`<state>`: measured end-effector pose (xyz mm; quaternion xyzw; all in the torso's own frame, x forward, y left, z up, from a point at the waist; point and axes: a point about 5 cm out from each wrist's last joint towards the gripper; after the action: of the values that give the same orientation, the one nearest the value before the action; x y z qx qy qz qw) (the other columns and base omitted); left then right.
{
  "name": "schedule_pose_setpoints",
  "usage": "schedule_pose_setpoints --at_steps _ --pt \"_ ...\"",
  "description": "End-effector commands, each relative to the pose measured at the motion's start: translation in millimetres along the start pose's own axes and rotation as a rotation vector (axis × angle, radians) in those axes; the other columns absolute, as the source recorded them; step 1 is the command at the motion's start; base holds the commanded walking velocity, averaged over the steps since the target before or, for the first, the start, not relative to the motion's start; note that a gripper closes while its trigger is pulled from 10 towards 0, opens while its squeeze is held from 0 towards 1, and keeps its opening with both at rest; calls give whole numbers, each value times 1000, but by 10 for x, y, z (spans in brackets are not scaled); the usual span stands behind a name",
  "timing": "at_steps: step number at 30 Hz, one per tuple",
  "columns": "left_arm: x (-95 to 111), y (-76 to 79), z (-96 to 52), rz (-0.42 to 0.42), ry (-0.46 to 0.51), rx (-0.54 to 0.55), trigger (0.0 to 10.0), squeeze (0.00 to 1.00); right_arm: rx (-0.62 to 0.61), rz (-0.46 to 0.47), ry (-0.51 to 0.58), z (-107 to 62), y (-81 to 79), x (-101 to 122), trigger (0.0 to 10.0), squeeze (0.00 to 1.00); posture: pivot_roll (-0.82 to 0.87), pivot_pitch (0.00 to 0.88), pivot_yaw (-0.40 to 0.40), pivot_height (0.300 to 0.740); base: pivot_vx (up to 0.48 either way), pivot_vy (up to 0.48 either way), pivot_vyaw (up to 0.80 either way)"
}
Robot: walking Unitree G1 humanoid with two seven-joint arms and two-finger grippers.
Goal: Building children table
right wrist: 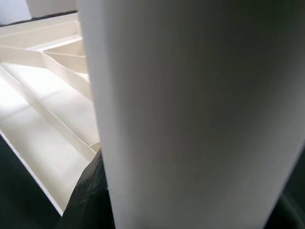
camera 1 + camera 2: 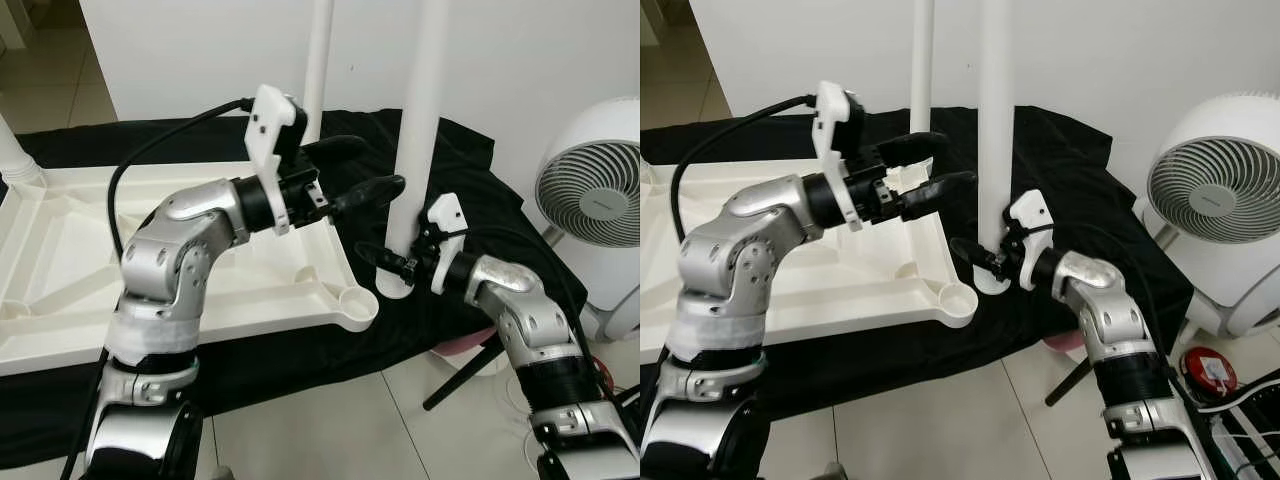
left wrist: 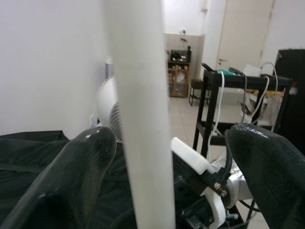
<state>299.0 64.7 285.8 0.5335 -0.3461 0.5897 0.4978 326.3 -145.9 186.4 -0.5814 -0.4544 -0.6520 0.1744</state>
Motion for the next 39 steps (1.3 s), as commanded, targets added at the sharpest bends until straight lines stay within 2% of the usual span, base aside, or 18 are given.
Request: schedule_pose_setpoints --at_steps 1,7,14,21,25,33,34,35,36,37,38,39 --pt "10 19 86 17 -28 -42 10000 0 -5 -38 -15 12 50 25 10000 0 -7 0 -68 740 0 0 0" --pt "31 -41 215 29 -26 18 10000 0 15 -75 -9 93 58 72 10000 0 -7 0 -66 740 0 0 0" --pt "31 -41 215 29 -26 18 10000 0 15 -75 -9 93 58 72 10000 0 -7 0 -66 740 0 0 0" --pt "134 -102 412 19 -3 82 10000 0 56 -115 4 259 -25 92 10000 0 3 0 -68 740 0 0 0" --pt "199 -104 489 12 10 84 10000 0 53 -125 2 277 -10 89 10000 0 1 0 -66 740 0 0 0" --pt "235 -97 527 7 21 75 9882 0 34 -129 0 275 18 85 10000 0 -2 0 -63 740 0 0 0" --pt "238 -103 528 4 24 75 4000 0 24 -124 2 272 24 82 10000 0 -3 0 -61 740 0 0 0" --pt "238 -103 528 4 24 75 4000 0 24 -124 2 272 24 82 10000 0 -3 0 -61 740 0 0 0" --pt "233 -113 520 2 24 76 3373 0 7 -116 10 270 36 86 10000 0 -2 0 -59 740 0 0 0" --pt "233 -113 520 2 24 76 3373 0 7 -116 10 270 36 86 10000 0 -2 0 -59 740 0 0 0" --pt "218 -121 508 0 17 75 5333 0 -11 -111 27 268 52 103 10000 0 -2 0 -57 740 0 0 0" --pt "218 -121 508 0 17 75 5333 0 -11 -111 27 268 52 103 10000 0 -2 0 -57 740 0 0 0"
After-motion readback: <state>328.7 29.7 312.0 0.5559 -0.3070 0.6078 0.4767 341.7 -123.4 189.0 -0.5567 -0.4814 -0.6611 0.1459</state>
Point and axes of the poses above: a point about 5 cm out from each wrist's last joint towards the gripper, its own z axis pointing out of the wrist towards the gripper, its own x axis along the axis of the wrist's last joint, y = z × x, and after that the axes turned 13 degrees about -z, right-handed
